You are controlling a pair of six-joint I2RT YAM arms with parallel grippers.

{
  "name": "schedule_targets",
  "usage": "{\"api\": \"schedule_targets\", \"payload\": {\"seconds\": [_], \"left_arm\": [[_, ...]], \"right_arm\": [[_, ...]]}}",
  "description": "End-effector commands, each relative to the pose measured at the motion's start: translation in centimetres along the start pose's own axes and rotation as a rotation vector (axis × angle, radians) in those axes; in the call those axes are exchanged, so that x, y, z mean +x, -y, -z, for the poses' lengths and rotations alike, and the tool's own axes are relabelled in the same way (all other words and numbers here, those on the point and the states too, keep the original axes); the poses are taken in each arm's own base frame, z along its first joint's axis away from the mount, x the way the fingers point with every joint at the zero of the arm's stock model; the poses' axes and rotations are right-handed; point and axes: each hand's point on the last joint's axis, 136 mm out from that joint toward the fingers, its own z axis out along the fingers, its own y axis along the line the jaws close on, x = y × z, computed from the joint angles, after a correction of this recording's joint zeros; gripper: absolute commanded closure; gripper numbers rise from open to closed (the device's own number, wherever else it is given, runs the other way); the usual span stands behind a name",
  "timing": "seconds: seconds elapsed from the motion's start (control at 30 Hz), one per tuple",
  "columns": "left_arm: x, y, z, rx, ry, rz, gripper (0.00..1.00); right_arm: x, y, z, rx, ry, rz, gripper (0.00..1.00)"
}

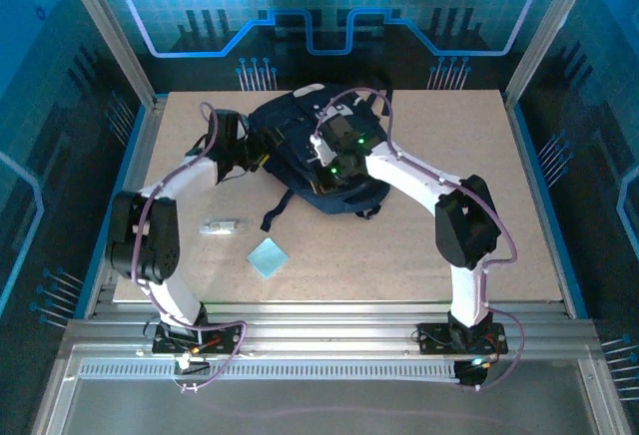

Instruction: Pack the student bag

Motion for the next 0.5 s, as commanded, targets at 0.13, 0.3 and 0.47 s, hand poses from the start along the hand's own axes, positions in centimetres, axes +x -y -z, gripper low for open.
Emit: {"api": "schedule_targets", "payload": {"seconds": [0.13, 0.3, 0.47], "left_arm": [[5.4, -2.2, -0.9, -0.029, -0.023, 0.136, 0.31], [7.3, -4.4, -2.7, -0.054, 0.012, 0.244, 0.31], [7.9, -3.2, -5.2, -0.028, 0.005, 0.250, 0.32]], "right_arm": [[-3.4, -4.5, 2.3, -0.190, 0.116, 0.026, 1.00], [-2.4, -5.5, 2.6, -0.267, 0.116, -0.005, 1.00], [-1.0, -6.5, 2.7, -0.329, 0.105, -0.024, 1.00]]}}
